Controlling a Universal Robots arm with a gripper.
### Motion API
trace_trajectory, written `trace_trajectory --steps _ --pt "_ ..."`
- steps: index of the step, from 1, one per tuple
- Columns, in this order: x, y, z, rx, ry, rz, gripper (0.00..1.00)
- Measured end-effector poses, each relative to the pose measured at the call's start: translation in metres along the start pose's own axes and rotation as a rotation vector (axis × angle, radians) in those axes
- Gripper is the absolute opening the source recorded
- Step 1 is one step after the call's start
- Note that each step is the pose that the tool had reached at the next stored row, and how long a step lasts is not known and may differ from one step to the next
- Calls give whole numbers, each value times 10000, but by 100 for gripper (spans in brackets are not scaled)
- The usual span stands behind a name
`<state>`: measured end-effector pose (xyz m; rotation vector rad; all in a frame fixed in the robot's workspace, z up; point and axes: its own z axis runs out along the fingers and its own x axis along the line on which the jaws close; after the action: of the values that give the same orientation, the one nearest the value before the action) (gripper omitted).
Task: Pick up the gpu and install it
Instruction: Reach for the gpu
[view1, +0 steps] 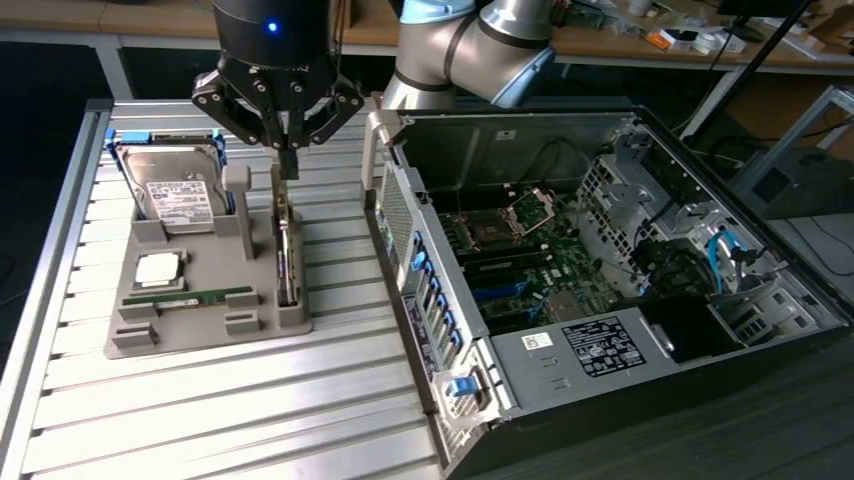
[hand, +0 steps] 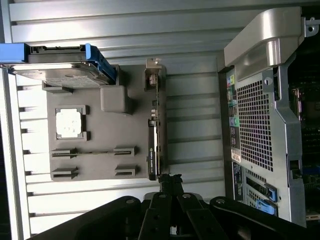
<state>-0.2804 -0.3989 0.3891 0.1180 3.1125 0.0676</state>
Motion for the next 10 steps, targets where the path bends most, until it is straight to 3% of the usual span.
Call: trace_trajectory --steps 10 --pt "1 0 0 0 0 0 11"
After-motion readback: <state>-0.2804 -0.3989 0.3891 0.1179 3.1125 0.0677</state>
